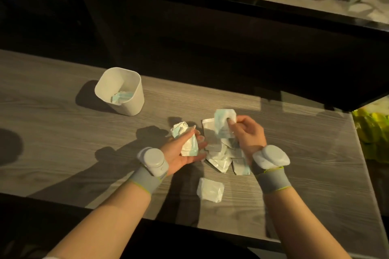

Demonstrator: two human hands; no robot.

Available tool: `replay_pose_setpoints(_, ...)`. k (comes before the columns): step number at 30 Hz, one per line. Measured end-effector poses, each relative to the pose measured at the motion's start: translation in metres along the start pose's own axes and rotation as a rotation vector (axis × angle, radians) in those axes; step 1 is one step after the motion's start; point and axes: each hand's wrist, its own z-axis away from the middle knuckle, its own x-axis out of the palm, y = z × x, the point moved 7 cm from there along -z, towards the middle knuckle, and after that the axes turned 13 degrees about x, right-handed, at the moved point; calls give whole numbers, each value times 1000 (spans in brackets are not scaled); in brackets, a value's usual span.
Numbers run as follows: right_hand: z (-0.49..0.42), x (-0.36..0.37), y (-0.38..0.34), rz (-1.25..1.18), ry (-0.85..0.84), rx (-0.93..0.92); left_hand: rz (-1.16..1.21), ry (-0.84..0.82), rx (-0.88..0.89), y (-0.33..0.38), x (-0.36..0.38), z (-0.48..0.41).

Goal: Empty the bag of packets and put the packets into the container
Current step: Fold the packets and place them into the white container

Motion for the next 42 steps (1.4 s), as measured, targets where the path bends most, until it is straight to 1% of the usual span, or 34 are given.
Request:
replay_pose_setpoints(1, 6, 12, -3, -82, -80, 14, -18, -4, -8, 0, 0, 0)
replay_pose_setpoints(2, 11, 24, -6, -112, -130, 23, -27, -5, -16, 3, 0, 3)
replay_pose_setpoints(3, 15, 36, -7, -93, -145, 24, -19, -11, -19, 7, 0, 4)
replay_pose_setpoints(6, 23, 62, -9, 21, -72, 4, 74, -23, -25, 20, -2, 9)
replay_pose_setpoints(8, 31, 79, -9, 50, -32, -27, 48, -34, -27, 29, -7, 13)
replay_pose_setpoints(10, 40, 93, -14, 160, 13, -112, -14, -51, -28, 36, -14, 17)
replay_pose_setpoints(12, 46, 102, -23, 333, 37, -218, -51, -28, -33, 44, -25, 23)
replay_pose_setpoints(14, 50, 111, -38, 400, -23, -307, -112, -29, -46, 53, -39, 27)
replay_pose_setpoints(16, 50, 120, -53, 370, -90, -323, -165, -30, -59, 64, -51, 33)
replay_pose_setpoints(18, 49, 142, -63, 367, -200, -234, -178, -41, -56, 75, -67, 36)
replay_pose_setpoints(19, 49, 151, -64, 406, -266, -190, -174, -57, -64, 76, -68, 37)
replay_pose_setpoints(21, 53, 176, -73, 503, -372, -173, -180, -93, -70, 85, -73, 40)
replay_pose_setpoints(23, 59, 194, -83, 589, -412, -171, -185, -107, -64, 95, -77, 41)
replay_pose_setpoints(25, 66, 207, -95, 685, -396, -199, -222, -123, -39, 109, -83, 44)
replay_pose_setpoints(27, 75, 216, -104, 738, -422, -230, -275, -143, -26, 120, -87, 46)
replay_pose_setpoints(29, 77, 222, -105, 722, -465, -224, -290, -131, -4, 128, -89, 47)
replay_pose_setpoints(30, 73, 224, -106, 650, -450, -204, -279, -118, 9, 134, -91, 46)
replay_pose_setpoints(32, 60, 218, -114, 372, -316, -189, -206, -90, 43, 148, -96, 44)
replay_pose_setpoints(33, 53, 212, -118, 250, -232, -221, -151, -78, 73, 157, -99, 42)
replay_pose_setpoints(34, 48, 206, -122, 203, -161, -266, -89, -73, 114, 167, -103, 41)
replay_pose_setpoints(35, 46, 202, -126, 219, -120, -299, -25, -78, 155, 175, -105, 39)
replay_pose_setpoints(36, 44, 201, -126, 264, -123, -309, 29, -90, 191, 184, -106, 39)
replay_pose_setpoints(37, 45, 206, -127, 307, -178, -305, 56, -98, 217, 190, -107, 39)
replay_pose_setpoints(38, 45, 214, -125, 360, -269, -284, 51, -109, 236, 195, -108, 38)
replay_pose_setpoints(40, 50, 234, -123, 461, -423, -251, -32, -130, 248, 201, -110, 35)
replay_pose_setpoints(42, 47, 250, -124, 427, -474, -204, -108, -169, 240, 203, -108, 33)
